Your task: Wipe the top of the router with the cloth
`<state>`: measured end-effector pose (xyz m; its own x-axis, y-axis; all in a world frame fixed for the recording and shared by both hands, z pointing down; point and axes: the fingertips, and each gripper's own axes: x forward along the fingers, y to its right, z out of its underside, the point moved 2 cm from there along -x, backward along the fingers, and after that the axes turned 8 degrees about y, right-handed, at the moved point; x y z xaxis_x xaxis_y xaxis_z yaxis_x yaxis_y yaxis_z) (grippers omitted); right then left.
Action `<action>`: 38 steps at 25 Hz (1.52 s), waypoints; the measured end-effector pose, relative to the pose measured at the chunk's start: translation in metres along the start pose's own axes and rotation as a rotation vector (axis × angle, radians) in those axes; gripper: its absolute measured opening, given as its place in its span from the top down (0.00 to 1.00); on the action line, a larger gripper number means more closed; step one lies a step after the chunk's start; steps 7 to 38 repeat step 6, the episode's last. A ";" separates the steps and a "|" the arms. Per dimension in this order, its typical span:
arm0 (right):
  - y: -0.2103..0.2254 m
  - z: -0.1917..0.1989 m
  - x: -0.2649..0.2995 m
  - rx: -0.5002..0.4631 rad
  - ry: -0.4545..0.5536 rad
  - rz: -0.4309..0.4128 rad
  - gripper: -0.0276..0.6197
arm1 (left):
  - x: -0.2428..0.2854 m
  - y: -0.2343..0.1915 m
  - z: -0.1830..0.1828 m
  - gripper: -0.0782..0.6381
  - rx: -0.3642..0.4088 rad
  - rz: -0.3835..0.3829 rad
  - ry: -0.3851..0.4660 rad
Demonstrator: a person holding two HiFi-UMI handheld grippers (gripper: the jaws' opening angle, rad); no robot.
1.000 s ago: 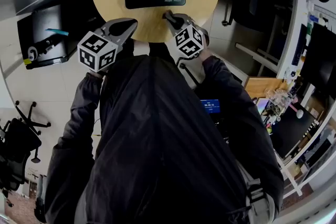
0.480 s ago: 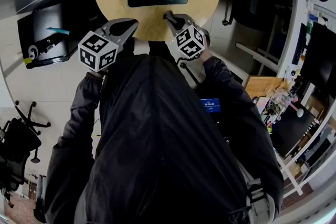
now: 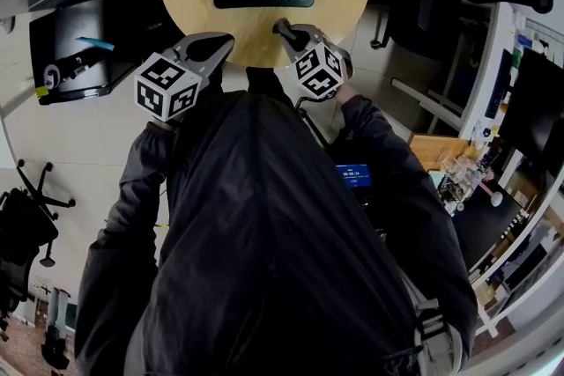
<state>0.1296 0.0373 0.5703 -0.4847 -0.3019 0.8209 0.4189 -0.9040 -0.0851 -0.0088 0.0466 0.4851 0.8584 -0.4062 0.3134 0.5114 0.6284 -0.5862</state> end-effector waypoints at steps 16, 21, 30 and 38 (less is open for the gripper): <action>0.000 -0.001 -0.003 -0.017 0.006 -0.008 0.91 | -0.002 0.005 0.002 0.89 -0.006 -0.015 0.010; 0.000 -0.001 -0.003 -0.017 0.006 -0.008 0.91 | -0.002 0.005 0.002 0.89 -0.006 -0.015 0.010; 0.000 -0.001 -0.003 -0.017 0.006 -0.008 0.91 | -0.002 0.005 0.002 0.89 -0.006 -0.015 0.010; 0.000 -0.001 -0.003 -0.017 0.006 -0.008 0.91 | -0.002 0.005 0.002 0.89 -0.006 -0.015 0.010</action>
